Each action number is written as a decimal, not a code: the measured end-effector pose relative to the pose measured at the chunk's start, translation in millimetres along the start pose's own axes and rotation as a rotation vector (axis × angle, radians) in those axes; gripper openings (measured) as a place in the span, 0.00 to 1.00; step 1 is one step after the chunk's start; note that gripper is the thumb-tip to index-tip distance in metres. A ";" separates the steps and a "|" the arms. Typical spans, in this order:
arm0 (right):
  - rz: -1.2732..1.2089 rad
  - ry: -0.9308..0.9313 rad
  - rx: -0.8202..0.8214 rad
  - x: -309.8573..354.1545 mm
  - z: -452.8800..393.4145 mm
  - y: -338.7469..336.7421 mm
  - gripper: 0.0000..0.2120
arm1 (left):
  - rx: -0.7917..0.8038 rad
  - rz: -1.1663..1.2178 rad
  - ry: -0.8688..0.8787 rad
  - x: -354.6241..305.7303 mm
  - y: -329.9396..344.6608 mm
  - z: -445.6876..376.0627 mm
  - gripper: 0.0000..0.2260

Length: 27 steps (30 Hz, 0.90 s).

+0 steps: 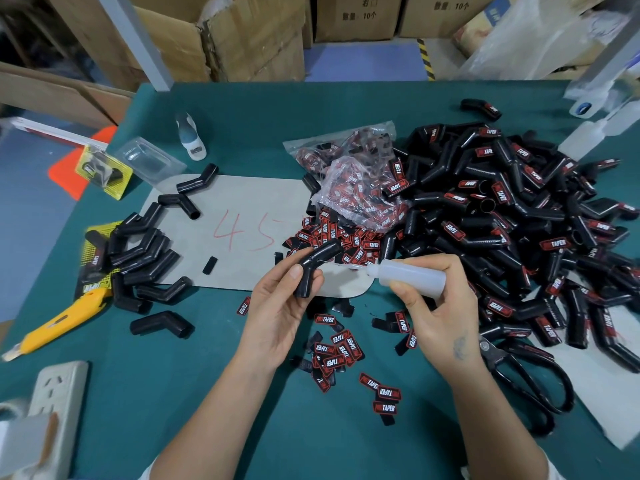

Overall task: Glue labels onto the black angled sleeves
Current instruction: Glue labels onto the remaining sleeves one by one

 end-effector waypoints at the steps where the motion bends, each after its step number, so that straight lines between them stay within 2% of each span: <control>1: 0.002 0.000 0.004 -0.3 0.3 0.8 0.12 | 0.002 0.000 -0.002 0.1 0.1 0.0 0.26; 8: -0.002 -0.005 -0.014 -1.1 -0.3 -1.2 0.11 | -0.004 0.001 0.000 -1.4 2.8 1.7 0.26; 12: 0.017 -0.010 -0.009 -2.5 0.5 -0.3 0.11 | -0.021 -0.006 -0.007 -0.6 3.3 2.1 0.17; 17: 0.005 -0.010 -0.038 -2.2 -1.5 -4.3 0.11 | 0.001 -0.003 0.007 -2.8 5.8 3.0 0.23; 21: 0.030 -0.031 -0.004 0.7 1.0 1.1 0.11 | -0.009 -0.021 0.019 -1.5 4.7 3.3 0.14; 27: 0.023 -0.032 -0.028 1.9 0.4 -2.3 0.12 | 0.006 -0.050 0.030 -2.2 5.8 2.8 0.15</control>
Point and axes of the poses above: each hand's wrist, its own z-axis away from the middle knuckle, its own y-axis out of the palm, x = y × z, the point moved 6 cm from there along -z, towards the middle knuckle, and after that the axes turned 1 degree about y, right-handed, at the moved point
